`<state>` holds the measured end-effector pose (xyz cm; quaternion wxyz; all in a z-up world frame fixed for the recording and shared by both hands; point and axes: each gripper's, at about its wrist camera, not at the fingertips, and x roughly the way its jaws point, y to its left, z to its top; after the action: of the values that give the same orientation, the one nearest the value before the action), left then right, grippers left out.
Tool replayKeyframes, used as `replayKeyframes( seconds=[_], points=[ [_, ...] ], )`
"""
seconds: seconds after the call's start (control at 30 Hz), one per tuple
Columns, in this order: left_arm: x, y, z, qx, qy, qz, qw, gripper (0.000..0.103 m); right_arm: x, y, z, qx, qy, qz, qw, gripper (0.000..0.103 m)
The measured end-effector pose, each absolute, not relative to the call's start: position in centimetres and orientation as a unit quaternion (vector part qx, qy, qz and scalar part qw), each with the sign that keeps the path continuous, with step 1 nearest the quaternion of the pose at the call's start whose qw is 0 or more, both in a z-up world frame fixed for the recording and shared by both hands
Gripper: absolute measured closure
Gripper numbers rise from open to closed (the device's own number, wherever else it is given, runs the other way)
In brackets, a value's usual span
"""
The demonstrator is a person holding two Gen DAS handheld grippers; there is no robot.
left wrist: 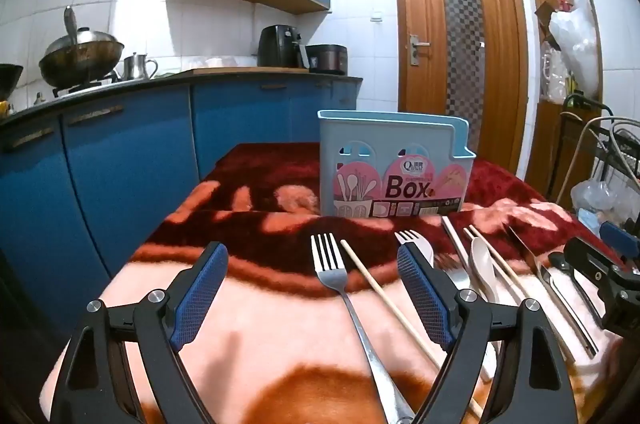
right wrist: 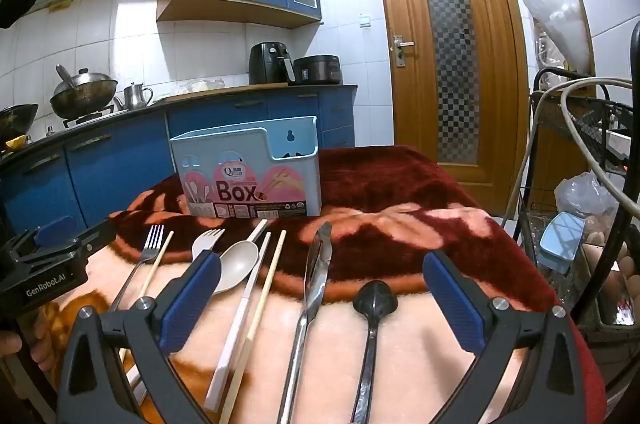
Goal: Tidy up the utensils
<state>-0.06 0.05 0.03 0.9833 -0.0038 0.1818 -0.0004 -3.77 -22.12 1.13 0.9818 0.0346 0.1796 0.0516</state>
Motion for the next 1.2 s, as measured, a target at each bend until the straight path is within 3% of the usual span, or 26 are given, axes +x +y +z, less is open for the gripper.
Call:
replayKeyframes(
  seconds=[1.2],
  points=[
    [0.04, 0.29, 0.28, -0.002, 0.181, 0.002, 0.984, 0.016, -3.74, -21.95, 1.15, 0.032, 0.181, 0.051, 0.982, 0.0]
  ],
)
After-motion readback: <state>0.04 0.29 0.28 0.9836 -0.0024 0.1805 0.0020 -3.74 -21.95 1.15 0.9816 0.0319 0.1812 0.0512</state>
